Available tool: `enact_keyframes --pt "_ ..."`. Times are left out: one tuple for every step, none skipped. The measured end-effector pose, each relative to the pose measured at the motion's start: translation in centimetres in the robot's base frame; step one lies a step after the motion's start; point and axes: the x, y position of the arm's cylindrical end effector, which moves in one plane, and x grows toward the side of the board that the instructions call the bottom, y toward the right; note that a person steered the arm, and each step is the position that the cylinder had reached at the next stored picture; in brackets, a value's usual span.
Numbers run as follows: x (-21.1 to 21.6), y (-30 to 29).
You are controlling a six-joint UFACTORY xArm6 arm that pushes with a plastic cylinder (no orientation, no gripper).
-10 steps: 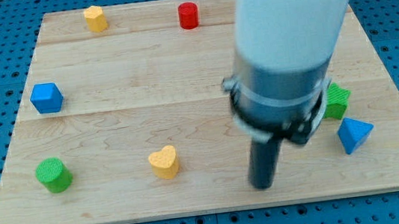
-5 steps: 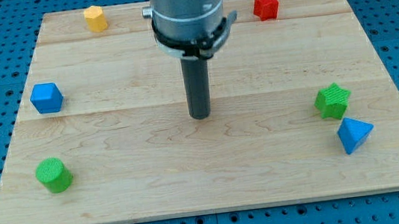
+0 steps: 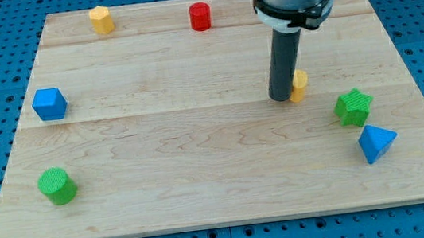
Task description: Push the heart to the top of the green star
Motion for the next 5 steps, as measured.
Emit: enact_keyframes --pt "-0.5 0.9" --pt "-0.9 0.4" --pt "-0.7 0.4" --pt "-1.4 0.5" --pt "-2.0 -0.5"
